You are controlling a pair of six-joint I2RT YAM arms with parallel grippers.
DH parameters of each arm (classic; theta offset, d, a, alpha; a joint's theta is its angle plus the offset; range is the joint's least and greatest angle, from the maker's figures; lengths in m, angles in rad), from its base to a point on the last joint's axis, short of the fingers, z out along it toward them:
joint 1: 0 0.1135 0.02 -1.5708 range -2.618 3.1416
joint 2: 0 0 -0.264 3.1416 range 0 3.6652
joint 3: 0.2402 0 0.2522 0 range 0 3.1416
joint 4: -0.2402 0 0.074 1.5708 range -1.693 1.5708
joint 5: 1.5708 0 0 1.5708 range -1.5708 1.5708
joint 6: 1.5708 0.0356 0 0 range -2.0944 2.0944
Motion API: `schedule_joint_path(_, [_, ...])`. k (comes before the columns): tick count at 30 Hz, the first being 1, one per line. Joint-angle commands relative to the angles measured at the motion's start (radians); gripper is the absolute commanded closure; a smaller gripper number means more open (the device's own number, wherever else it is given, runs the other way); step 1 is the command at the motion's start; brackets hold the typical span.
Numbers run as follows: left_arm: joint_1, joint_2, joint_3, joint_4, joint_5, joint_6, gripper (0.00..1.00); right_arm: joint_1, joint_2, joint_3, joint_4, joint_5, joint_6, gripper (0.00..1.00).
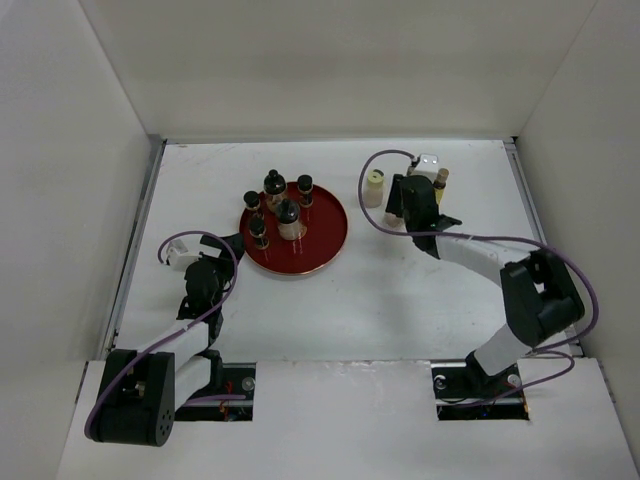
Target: Organize the condiment bottles
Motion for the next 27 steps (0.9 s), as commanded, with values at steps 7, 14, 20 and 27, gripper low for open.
schedule_joint_path(7, [-0.006,-0.002,0.024,0.057,-0.004,0.009,0.00,0.164,-0.087,0.092,0.081,-0.047,0.039,0.51])
schedule_joint_path(14, [0.005,-0.024,0.018,0.048,-0.001,0.011,0.00,0.223,0.163,0.285,0.132,-0.093,0.054,0.51])
schedule_joint_path(20, [0.005,-0.010,0.018,0.056,0.006,0.004,0.00,0.223,0.289,0.388,0.123,-0.106,0.044,0.51])
schedule_joint_path(27, [0.011,-0.004,0.018,0.056,0.014,-0.002,0.00,0.224,0.352,0.434,0.116,-0.118,0.031,0.45])
